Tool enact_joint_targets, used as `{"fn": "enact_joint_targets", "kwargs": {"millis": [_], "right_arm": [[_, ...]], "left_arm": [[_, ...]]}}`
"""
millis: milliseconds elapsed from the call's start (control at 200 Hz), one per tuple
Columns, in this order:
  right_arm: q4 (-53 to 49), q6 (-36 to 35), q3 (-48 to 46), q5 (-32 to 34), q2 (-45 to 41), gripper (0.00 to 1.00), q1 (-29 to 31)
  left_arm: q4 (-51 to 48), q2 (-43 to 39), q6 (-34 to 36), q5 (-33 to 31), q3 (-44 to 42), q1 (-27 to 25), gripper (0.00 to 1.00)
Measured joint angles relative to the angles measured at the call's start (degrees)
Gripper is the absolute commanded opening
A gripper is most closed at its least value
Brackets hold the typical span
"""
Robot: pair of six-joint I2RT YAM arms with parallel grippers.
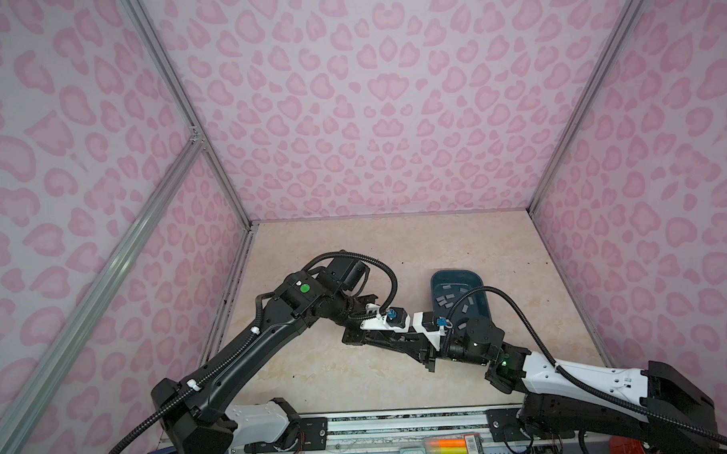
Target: Load the staples into the stapler
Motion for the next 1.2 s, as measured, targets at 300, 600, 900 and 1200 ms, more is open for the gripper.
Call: {"fn": "enact_joint_targets", "kwargs": {"millis": [300,600,900,1200], "right_arm": [[3.4,1.5,0.0,0.7,1.3,0.32,0.9],[3.9,1.3,1.0,2.6,3.1,0.32,1.3],[3.7,-1.0,1.6,1.8,4.2,0.12,1.3],[6.3,-2.1,0.7,1.2,4.0,0.0,1.3]], "left_arm": [[0.3,-1.0,0.0,2.0,-0.4,0.0,0.04],[0.5,-2.4,-1.0,2.1,-0.1,0.7,0.04],[1.2,-5.3,-1.3,4.3,-0.1,3.3,0.04],[0.8,-7.5,-0.1,13.1,-0.3,9.6,0.04]]}}
